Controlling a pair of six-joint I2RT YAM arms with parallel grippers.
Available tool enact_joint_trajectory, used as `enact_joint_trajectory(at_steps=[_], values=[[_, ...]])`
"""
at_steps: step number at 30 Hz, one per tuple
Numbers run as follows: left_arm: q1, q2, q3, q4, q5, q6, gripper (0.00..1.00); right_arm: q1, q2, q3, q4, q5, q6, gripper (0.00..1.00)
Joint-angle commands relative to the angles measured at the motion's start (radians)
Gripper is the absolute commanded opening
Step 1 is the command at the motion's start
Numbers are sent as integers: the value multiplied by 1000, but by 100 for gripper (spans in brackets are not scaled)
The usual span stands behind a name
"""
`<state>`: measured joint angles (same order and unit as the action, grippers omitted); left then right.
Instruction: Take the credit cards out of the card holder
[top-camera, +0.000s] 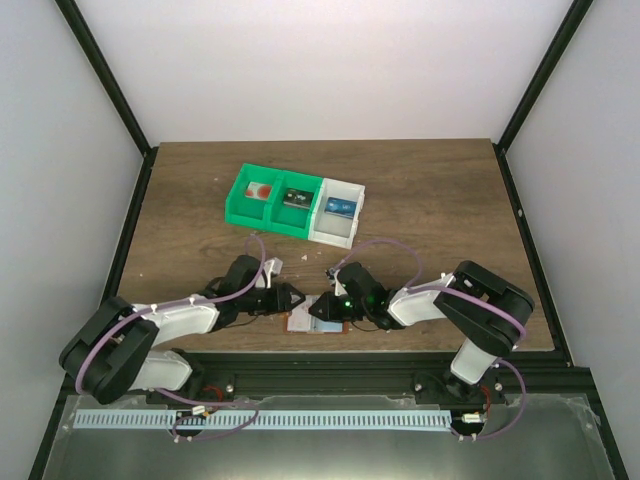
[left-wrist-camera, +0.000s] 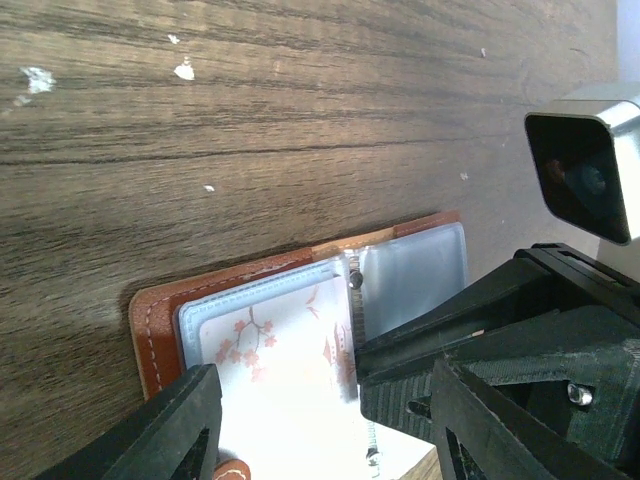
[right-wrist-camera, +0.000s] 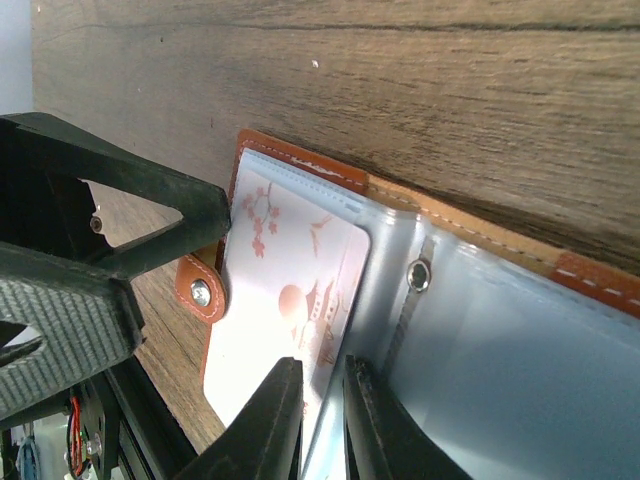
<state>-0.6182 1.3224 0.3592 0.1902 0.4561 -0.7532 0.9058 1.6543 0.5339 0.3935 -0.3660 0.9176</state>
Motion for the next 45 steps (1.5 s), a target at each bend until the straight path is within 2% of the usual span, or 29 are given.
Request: enact_joint_trajectory(at_steps=[1, 6, 13, 21, 45], values=[[-4, 7, 8, -11, -8, 16, 60, 7, 12, -2, -19, 23, 2, 14], [-4, 61, -17, 61, 37, -14, 60, 8, 21, 3, -19, 17, 2, 14], [-4, 75, -28, 68, 39, -16, 59, 6, 17, 5, -1, 22, 10, 13], [-5, 70, -47, 74, 29, -21, 60, 7, 7, -11, 15, 31, 22, 1], [-4, 123, -56, 102, -5, -11, 60, 7, -112, -99, -6, 66, 36, 0]])
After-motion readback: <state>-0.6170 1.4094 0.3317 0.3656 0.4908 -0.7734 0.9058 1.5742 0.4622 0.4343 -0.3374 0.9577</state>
